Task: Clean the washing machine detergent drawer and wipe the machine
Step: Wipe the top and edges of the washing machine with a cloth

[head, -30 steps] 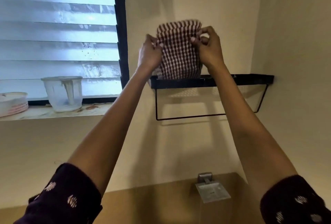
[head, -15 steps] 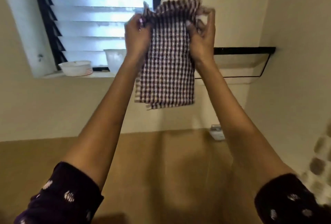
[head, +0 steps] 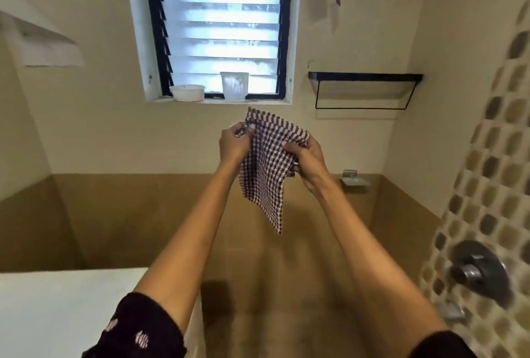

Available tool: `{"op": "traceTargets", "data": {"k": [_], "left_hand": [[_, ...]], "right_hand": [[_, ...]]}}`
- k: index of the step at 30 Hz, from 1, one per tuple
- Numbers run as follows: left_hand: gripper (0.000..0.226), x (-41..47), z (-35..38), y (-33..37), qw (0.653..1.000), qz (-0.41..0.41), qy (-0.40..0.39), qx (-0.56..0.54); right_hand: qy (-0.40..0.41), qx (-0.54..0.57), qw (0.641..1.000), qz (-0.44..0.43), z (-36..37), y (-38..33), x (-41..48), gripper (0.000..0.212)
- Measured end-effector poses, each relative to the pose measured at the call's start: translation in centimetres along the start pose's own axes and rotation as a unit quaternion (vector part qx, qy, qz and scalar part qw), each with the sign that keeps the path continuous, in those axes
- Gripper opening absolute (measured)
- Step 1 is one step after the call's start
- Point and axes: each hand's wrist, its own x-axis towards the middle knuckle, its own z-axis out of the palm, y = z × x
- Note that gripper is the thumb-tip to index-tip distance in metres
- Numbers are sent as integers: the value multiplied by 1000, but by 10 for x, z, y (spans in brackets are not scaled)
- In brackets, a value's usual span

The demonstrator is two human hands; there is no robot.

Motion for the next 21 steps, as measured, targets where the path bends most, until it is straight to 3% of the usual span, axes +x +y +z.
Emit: {"op": "traceTargets", "data": {"k": [3, 8, 17, 21], "left_hand": [[23, -54, -35, 16, 996, 69, 56, 14], [18, -127, -84, 63, 980, 178, 82, 34], [19, -187, -193, 153, 957, 248, 150, 16], [15, -204, -260, 158, 960, 235, 148, 16]], "right_hand": [[30, -73, 995, -66, 7, -11, -62, 25], [101, -129, 975, -149, 45, -44, -139, 31], [162, -145, 930, -295, 140, -115, -222, 51], [163, -236, 896, -340, 191, -101, -258, 50]]}}
